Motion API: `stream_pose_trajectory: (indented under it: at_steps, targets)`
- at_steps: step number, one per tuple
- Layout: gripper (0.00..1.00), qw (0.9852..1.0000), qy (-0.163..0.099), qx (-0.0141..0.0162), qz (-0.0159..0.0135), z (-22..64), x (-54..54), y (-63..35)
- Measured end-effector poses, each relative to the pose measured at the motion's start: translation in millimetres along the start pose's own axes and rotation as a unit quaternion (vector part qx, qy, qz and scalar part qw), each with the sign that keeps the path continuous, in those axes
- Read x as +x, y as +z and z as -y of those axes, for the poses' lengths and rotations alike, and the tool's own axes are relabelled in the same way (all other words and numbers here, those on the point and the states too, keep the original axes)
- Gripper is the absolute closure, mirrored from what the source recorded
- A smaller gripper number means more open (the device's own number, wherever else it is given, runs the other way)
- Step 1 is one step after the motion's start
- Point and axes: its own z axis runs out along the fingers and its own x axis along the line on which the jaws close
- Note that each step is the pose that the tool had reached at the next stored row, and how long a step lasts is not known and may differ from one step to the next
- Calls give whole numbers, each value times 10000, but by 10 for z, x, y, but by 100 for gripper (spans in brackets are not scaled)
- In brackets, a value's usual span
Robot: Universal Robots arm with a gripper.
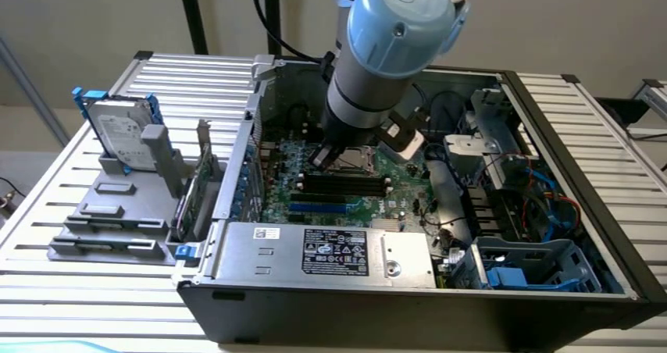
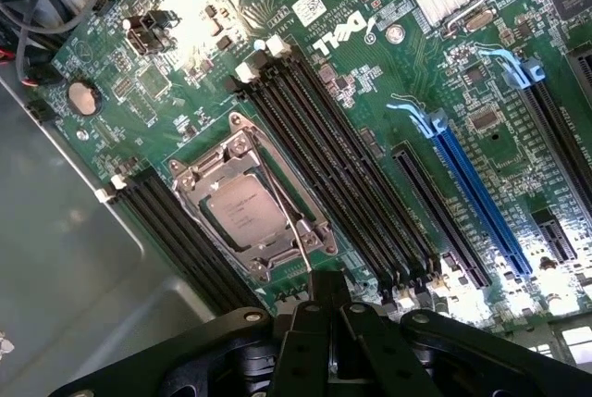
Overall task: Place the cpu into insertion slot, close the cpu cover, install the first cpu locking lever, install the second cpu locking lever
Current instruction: 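Install the second cpu locking lever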
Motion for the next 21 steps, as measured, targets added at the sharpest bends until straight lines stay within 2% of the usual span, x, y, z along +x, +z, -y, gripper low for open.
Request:
stream_pose_trajectory:
  at_steps: [6, 9, 21]
  targets:
    - [89, 10000, -5, 30, -42, -6, -4, 28]
    - [89, 10000, -7, 37, -54, -16, -13, 55]
    - [89, 10000, -16, 24, -66, -32, -58, 164]
